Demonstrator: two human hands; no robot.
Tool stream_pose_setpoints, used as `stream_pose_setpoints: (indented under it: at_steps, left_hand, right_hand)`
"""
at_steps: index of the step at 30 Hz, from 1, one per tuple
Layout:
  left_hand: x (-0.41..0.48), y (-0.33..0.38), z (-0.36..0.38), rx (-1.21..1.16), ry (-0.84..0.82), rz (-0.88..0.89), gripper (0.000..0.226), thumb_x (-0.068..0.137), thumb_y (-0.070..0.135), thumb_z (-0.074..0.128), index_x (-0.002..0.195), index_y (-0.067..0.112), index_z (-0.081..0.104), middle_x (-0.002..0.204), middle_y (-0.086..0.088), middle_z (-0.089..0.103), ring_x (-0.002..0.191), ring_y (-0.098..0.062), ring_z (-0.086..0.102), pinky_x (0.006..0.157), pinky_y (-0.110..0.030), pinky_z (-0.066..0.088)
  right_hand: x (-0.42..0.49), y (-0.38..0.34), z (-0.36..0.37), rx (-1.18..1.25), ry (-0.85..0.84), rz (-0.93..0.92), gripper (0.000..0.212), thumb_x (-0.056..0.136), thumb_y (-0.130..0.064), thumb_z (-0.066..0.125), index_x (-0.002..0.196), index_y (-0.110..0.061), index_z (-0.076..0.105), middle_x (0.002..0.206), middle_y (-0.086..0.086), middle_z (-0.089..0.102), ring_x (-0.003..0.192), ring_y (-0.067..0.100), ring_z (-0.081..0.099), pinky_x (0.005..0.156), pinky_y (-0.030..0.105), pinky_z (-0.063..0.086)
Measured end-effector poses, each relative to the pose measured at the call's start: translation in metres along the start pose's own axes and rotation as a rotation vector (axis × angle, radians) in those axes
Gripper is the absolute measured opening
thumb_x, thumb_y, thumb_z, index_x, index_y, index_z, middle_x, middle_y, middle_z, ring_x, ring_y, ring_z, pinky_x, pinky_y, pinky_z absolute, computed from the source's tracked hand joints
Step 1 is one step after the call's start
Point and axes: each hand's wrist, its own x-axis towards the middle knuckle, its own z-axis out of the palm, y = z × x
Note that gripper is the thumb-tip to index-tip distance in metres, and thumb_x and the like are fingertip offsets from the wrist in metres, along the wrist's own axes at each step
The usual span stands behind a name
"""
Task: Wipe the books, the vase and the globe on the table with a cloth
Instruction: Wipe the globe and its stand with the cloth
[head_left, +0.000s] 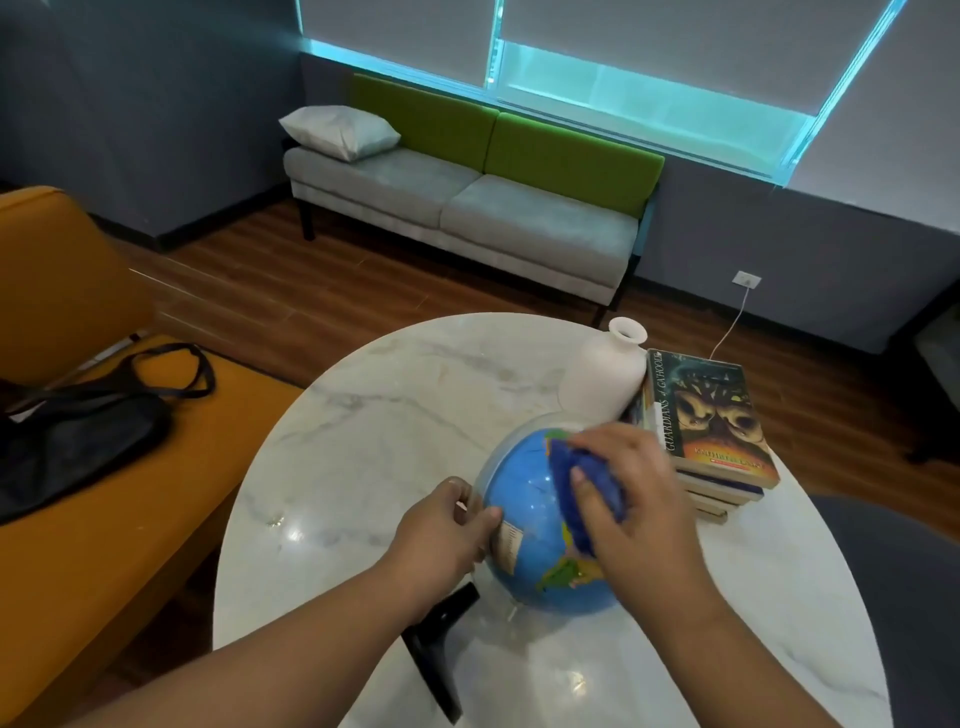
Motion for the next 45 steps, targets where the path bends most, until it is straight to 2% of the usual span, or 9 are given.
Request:
stream_pose_setpoints:
  at_steps: [4,11,19,22,28,30,35,42,45]
  left_hand:
    - [0.001,-0.001,0.0,0.016,-0.056,0.004,0.026,0.089,0.035,0.064,0.087,0.01,0.056,0.08,-0.01,0.068,0.071,-0.022,0.065,0.08,-0.044,0.057]
    - [0.005,-0.009,-0.001,-0.016,-0.117,0.012,0.022,0.089,0.036,0.065,0.089,0.016,0.057,0.09,-0.011,0.067,0.085,-0.026,0.068,0.07,-0.034,0.059]
    - [0.005,-0.009,-0.005,-0.009,-0.134,0.053,0.021,0.088,0.029,0.067,0.081,0.013,0.055,0.073,-0.007,0.062,0.066,-0.018,0.064,0.066,-0.031,0.054]
    - [0.007,-0.009,-0.001,-0.023,-0.125,0.073,0.02,0.087,0.027,0.069,0.082,0.012,0.057,0.073,-0.006,0.059,0.07,-0.021,0.062,0.07,-0.037,0.056]
    - [0.01,-0.005,0.006,-0.069,-0.1,0.084,0.011,0.087,0.024,0.069,0.082,0.021,0.06,0.076,-0.001,0.061,0.075,-0.02,0.064,0.071,-0.036,0.06]
    - [0.01,-0.003,0.007,-0.028,-0.088,0.092,0.014,0.087,0.025,0.068,0.078,0.023,0.058,0.074,-0.001,0.061,0.073,-0.019,0.064,0.065,-0.03,0.059]
    - [0.011,0.002,0.007,-0.006,-0.109,0.078,0.012,0.088,0.025,0.068,0.082,0.021,0.059,0.075,-0.003,0.061,0.071,-0.02,0.063,0.067,-0.035,0.059]
    - [0.013,0.005,0.006,-0.054,-0.125,0.055,0.007,0.09,0.027,0.065,0.089,0.024,0.058,0.082,-0.001,0.063,0.079,-0.019,0.066,0.066,-0.03,0.059]
    - [0.013,0.007,0.005,-0.033,-0.108,0.051,0.007,0.09,0.027,0.065,0.089,0.024,0.058,0.08,-0.001,0.062,0.076,-0.019,0.065,0.064,-0.03,0.059]
  right_hand:
    - [-0.002,0.01,0.019,-0.429,-0.237,-0.279,0.028,0.075,-0.037,0.057,0.102,-0.036,0.064,0.11,-0.014,0.059,0.099,0.017,0.052,0.077,0.037,0.046]
    - [0.023,0.032,0.002,-0.308,-0.091,0.109,0.022,0.078,-0.01,0.07,0.096,-0.022,0.073,0.101,-0.009,0.055,0.099,0.025,0.049,0.083,0.024,0.032]
    - [-0.038,0.016,0.012,-0.537,-0.263,-0.497,0.016,0.081,-0.039,0.056,0.089,-0.033,0.068,0.113,-0.011,0.062,0.099,0.024,0.047,0.079,0.037,0.038]
    - [-0.033,0.024,0.006,-0.464,-0.203,-0.386,0.017,0.081,-0.038,0.056,0.09,-0.034,0.07,0.113,-0.009,0.062,0.097,0.024,0.049,0.08,0.037,0.043]
    - [-0.023,0.036,0.007,-0.242,0.164,0.175,0.017,0.079,-0.021,0.065,0.094,-0.023,0.074,0.11,-0.001,0.055,0.099,0.026,0.048,0.087,0.026,0.035]
    - [-0.027,0.035,0.01,-0.307,0.171,0.111,0.021,0.078,-0.017,0.064,0.096,-0.024,0.073,0.114,0.001,0.055,0.1,0.027,0.046,0.086,0.032,0.038]
    - [-0.042,0.035,0.01,-0.483,-0.108,-0.431,0.016,0.081,-0.037,0.06,0.092,-0.035,0.071,0.118,-0.009,0.057,0.101,0.028,0.049,0.083,0.039,0.04]
    - [-0.009,0.044,0.003,-0.294,0.15,0.045,0.02,0.083,-0.031,0.062,0.096,-0.025,0.077,0.11,0.0,0.059,0.098,0.024,0.045,0.082,0.044,0.048]
    - [-0.024,0.041,0.009,-0.421,0.068,-0.184,0.024,0.083,-0.033,0.06,0.1,-0.027,0.076,0.111,0.001,0.062,0.095,0.029,0.048,0.081,0.041,0.044]
